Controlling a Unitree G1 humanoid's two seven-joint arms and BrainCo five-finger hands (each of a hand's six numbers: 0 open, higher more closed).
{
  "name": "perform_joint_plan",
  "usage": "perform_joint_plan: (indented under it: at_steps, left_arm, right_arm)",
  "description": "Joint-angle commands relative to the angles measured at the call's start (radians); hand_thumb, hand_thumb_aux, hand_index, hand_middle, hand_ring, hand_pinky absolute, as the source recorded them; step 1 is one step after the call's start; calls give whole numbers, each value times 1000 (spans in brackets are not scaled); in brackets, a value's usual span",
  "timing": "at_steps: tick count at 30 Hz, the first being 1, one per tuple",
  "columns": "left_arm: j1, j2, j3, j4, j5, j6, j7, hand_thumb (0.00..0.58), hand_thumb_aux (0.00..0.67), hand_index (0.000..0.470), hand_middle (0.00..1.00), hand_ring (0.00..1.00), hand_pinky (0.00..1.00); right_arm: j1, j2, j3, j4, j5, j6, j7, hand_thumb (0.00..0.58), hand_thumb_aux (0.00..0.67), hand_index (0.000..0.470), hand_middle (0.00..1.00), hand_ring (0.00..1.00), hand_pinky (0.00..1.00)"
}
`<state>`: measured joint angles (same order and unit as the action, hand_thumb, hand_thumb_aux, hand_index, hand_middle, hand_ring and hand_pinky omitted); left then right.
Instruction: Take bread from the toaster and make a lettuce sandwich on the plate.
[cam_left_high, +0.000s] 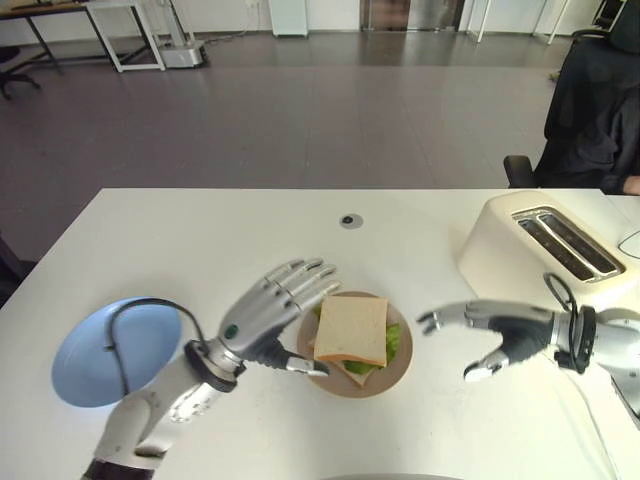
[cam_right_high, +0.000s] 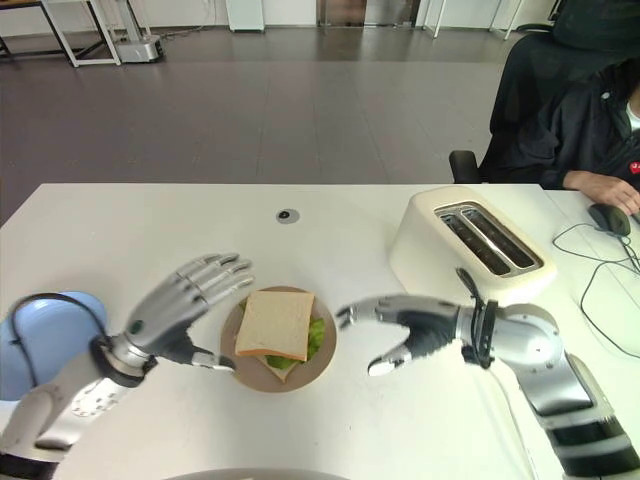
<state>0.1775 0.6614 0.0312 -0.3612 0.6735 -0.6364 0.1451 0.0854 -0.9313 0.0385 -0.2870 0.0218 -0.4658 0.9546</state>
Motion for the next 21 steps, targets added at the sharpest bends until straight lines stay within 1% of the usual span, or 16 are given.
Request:
perform_joint_plan:
  at_steps: [1,3,4,5,7,8,9,11,14,17,19,21]
  left_arm:
    - [216,145,124,31,-220,-98,-131,580,670,470,1000,1000,1000]
    - [326,219,90,78,-253,-127,-246,580,670,470,1000,1000,1000]
    - [361,240,56,87,-232,-132,-298,580,670,470,1000,1000,1000]
    - [378,242,-1,87,-146,-117,-351,580,670,470,1000,1000,1000]
    - [336,197,-127,93,9,-97,-424,580,670,470,1000,1000,1000]
    - [282,160,-179,121,81,-96,-419,580,670,470,1000,1000,1000]
    - [218,127,-217,166,160,-91,-384,580,670,470,1000,1000,1000]
    - [71,80,-278,275,344,-80,-230,580,670,470,1000,1000,1000]
    - [-197,40,-354,487,563,32,9,580,670,470,1000,1000,1000]
    - [-469,-25,-431,715,677,143,195,580,670,470,1000,1000,1000]
    - [-573,-55,-484,846,717,189,296,580,670,470,1000,1000,1000]
    - [-616,-67,-517,907,716,208,381,580,670,470,1000,1000,1000]
  right_arm:
    - [90,-18,70,-65,-58,15,30,580,670,470,1000,1000,1000]
    - [59,69,148,-44,-163,12,-26,580,670,470,1000,1000,1000]
    - [46,111,187,-28,-214,10,-54,580,670,470,1000,1000,1000]
    - [29,145,223,7,-279,-4,-86,580,670,470,1000,1000,1000]
    - [-8,199,274,96,-395,-18,-153,580,670,470,1000,1000,1000]
    - [-28,224,303,150,-445,-27,-185,580,670,470,1000,1000,1000]
    - [-50,251,325,206,-494,-32,-226,580,670,470,1000,1000,1000]
    - [-112,304,347,324,-571,-22,-321,580,670,470,1000,1000,1000]
    - [-194,340,346,507,-642,17,-466,580,670,470,1000,1000,1000]
    - [-271,368,324,621,-642,57,-576,580,670,470,1000,1000,1000]
    - [-332,398,324,688,-641,67,-643,580,670,470,1000,1000,1000]
    - [-384,428,319,731,-634,62,-713,580,670,470,996,996,996]
